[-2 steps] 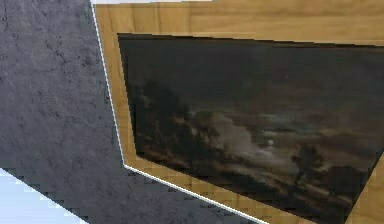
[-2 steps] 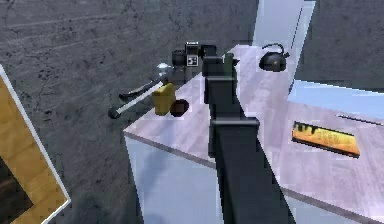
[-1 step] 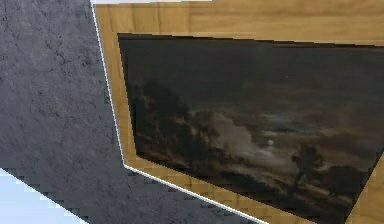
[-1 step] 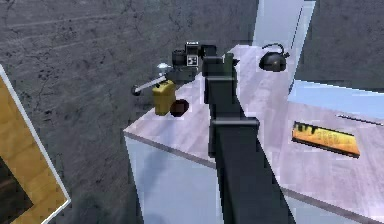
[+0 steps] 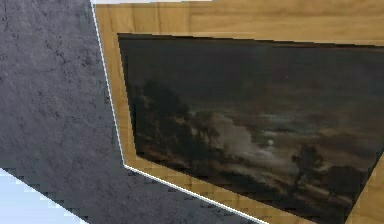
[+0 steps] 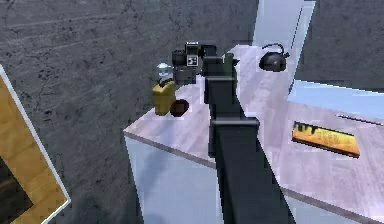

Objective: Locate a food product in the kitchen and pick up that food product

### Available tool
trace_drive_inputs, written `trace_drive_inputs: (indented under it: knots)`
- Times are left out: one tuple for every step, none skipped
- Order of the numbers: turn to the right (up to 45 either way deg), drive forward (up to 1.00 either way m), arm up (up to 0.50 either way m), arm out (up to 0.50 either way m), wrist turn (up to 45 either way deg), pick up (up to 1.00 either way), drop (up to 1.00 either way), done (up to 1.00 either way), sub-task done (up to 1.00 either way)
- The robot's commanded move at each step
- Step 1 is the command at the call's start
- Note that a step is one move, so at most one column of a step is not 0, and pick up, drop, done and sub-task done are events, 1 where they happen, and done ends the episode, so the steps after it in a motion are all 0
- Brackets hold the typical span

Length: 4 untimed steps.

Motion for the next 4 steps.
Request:
trace_drive_inputs:
  knots:
    - [0.0,0.00,-0.12,0.00,0.0,0.00,0.00,0.00,0.00]
    - [0.0,0.00,0.00,0.00,0.0,1.00,0.00,0.00,0.00]
    - [0.0,0.00,0.10,0.00,0.0,0.00,0.00,0.00,0.00]
    - [0.0,0.00,0.00,0.00,0.0,0.00,0.00,1.00,0.00]
